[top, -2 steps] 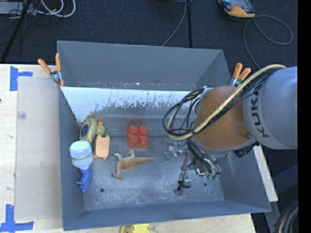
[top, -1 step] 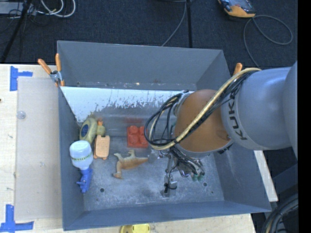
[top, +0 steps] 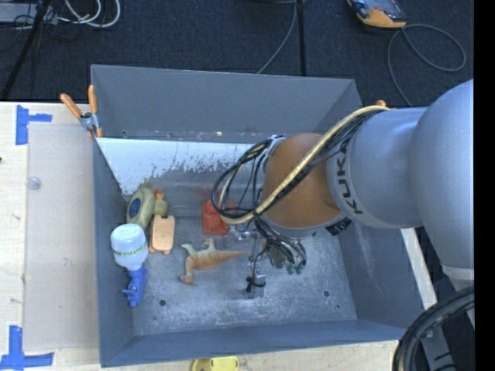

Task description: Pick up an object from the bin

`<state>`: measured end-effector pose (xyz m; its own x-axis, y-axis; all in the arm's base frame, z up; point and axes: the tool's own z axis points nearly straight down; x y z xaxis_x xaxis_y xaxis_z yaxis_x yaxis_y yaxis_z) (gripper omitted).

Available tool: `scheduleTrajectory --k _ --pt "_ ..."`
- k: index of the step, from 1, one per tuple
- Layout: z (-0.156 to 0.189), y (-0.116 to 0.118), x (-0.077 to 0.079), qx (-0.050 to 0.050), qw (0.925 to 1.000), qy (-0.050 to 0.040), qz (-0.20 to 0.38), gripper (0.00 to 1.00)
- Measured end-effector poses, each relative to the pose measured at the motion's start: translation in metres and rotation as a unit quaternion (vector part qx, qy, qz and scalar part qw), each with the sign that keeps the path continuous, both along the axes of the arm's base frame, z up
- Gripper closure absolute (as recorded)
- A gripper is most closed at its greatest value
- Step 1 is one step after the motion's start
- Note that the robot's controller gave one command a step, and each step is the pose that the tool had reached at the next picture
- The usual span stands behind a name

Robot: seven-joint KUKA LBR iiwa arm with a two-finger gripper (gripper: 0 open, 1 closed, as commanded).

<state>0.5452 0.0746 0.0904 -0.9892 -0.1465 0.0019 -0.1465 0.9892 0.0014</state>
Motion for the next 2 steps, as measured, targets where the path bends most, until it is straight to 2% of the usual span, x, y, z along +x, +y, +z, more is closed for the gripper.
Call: scheduleTrajectory --k 1,2 --pt "-0.016 0.03 0.034 -0.002 0.9999 0.0061 0.011 0.0" --pt "-0.01 0.077 0.037 0.001 0.9995 0.0006 0.033 1.0"
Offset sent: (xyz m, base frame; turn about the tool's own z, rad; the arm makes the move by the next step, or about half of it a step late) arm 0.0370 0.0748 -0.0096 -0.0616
